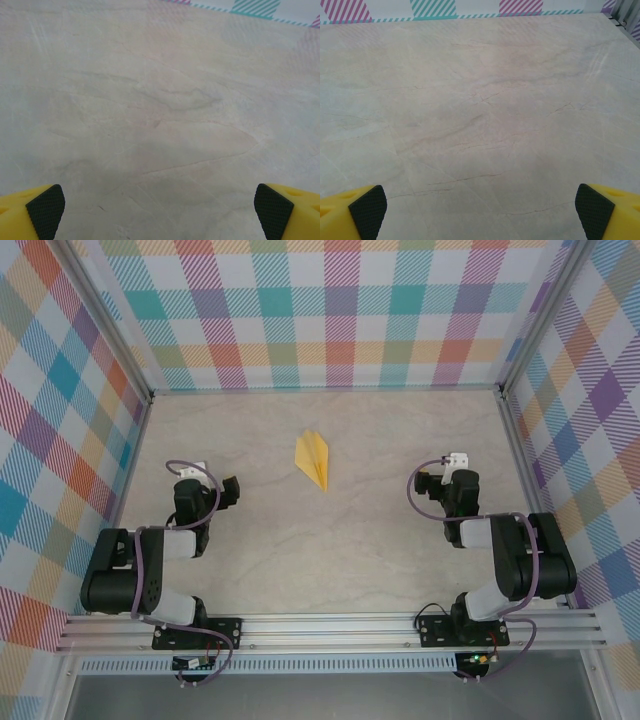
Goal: Fold a paper plane with a square sheet of paper (pick it up from the middle)
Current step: Reset both arms
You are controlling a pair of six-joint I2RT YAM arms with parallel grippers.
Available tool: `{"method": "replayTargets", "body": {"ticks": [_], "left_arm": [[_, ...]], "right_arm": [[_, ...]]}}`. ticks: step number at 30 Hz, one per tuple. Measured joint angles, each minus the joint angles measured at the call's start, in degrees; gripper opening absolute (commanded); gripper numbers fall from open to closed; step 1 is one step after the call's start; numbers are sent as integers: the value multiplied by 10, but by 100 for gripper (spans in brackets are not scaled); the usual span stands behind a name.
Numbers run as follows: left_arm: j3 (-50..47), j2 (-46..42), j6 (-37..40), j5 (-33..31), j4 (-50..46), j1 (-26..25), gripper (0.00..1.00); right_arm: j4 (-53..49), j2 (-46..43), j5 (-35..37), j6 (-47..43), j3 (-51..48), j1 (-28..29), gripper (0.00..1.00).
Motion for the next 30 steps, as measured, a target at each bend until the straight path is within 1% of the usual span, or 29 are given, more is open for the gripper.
{"method": "replayTargets", "body": {"ticks": [4,7,11,30], "left_arm": [[17,8,2,1,-6,-2,100],[44,38,12,-3,-1,-15,100],[47,57,25,-5,-1,-36,100],[47,57,35,-10,-1,-36,100]], "right_arm": [[0,0,-5,1,0,-4,100],[0,0,-9,2,0,-6,100],[0,0,-11,2,0,-7,100],[0,0,-12,3,0,-7,100]]}}
